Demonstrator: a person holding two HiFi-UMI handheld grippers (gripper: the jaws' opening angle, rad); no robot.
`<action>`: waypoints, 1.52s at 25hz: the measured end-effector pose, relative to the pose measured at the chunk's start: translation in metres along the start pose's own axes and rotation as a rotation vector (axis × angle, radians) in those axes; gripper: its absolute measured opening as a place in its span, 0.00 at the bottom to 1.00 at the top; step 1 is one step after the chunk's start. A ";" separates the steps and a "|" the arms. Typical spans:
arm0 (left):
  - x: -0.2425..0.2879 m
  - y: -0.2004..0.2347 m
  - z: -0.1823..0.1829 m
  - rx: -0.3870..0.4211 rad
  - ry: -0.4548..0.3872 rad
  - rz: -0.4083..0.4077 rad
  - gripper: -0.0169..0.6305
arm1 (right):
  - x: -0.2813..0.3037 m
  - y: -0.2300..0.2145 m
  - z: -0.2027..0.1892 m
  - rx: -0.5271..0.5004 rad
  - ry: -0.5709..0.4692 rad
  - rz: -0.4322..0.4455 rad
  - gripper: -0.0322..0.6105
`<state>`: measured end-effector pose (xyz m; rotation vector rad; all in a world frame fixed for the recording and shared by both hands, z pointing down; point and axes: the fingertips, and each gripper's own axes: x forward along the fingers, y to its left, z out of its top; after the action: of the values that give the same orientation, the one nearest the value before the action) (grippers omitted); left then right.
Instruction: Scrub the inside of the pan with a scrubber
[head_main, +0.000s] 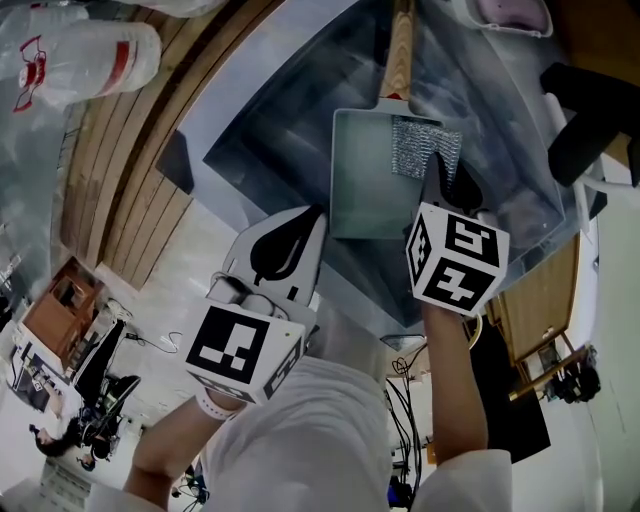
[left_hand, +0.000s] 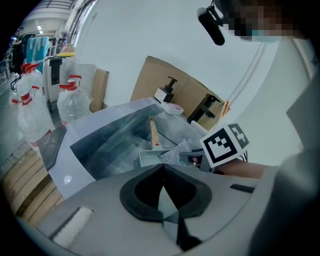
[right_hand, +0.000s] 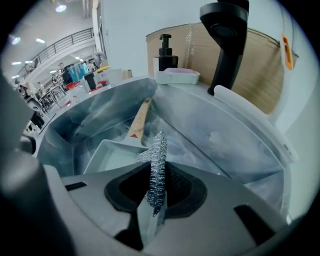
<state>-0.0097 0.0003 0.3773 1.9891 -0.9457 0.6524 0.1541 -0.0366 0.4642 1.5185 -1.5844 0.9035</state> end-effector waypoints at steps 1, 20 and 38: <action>-0.001 -0.001 -0.001 -0.001 0.000 -0.002 0.03 | -0.002 -0.005 0.000 -0.018 0.003 -0.029 0.15; -0.013 0.001 -0.012 -0.013 -0.017 0.012 0.03 | -0.009 0.001 -0.013 0.037 0.026 -0.028 0.15; -0.024 0.003 -0.023 -0.017 -0.020 0.024 0.03 | -0.013 0.082 -0.032 0.138 0.023 0.197 0.15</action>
<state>-0.0286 0.0275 0.3741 1.9752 -0.9850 0.6370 0.0743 0.0015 0.4682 1.4567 -1.7064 1.1577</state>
